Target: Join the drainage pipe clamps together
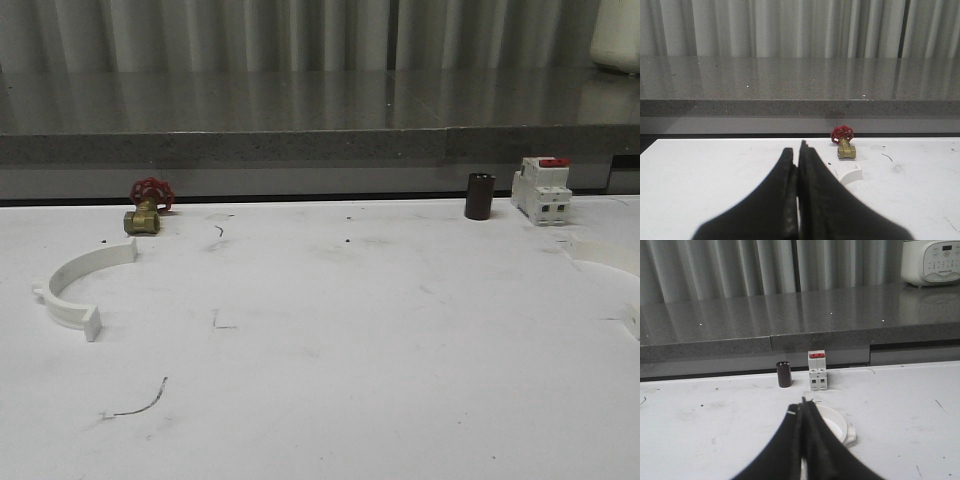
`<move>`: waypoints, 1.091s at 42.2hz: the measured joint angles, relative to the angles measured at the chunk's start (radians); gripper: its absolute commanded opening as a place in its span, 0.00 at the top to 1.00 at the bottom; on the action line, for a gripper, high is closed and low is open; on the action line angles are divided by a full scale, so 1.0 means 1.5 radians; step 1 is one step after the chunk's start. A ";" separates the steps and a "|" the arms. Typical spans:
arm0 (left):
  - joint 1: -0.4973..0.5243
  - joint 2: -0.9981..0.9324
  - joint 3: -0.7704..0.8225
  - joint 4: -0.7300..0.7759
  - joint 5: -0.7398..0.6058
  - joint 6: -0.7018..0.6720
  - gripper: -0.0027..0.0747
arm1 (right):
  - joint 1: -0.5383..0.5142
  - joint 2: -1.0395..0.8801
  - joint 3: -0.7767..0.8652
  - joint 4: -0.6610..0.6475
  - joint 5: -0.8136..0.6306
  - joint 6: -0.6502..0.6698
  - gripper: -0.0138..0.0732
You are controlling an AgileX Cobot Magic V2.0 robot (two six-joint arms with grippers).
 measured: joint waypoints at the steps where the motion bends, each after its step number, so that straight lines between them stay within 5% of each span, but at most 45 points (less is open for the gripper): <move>1: 0.000 0.000 0.000 0.000 0.000 0.000 0.99 | 0.000 0.000 0.000 0.000 0.000 0.000 0.98; 37: 0.000 0.000 0.000 0.000 -0.011 0.000 0.99 | 0.000 0.000 0.000 0.000 -0.011 0.000 0.98; 46: 0.000 0.003 -0.128 0.000 -0.017 0.000 0.99 | 0.000 0.009 -0.193 -0.012 0.137 0.000 0.98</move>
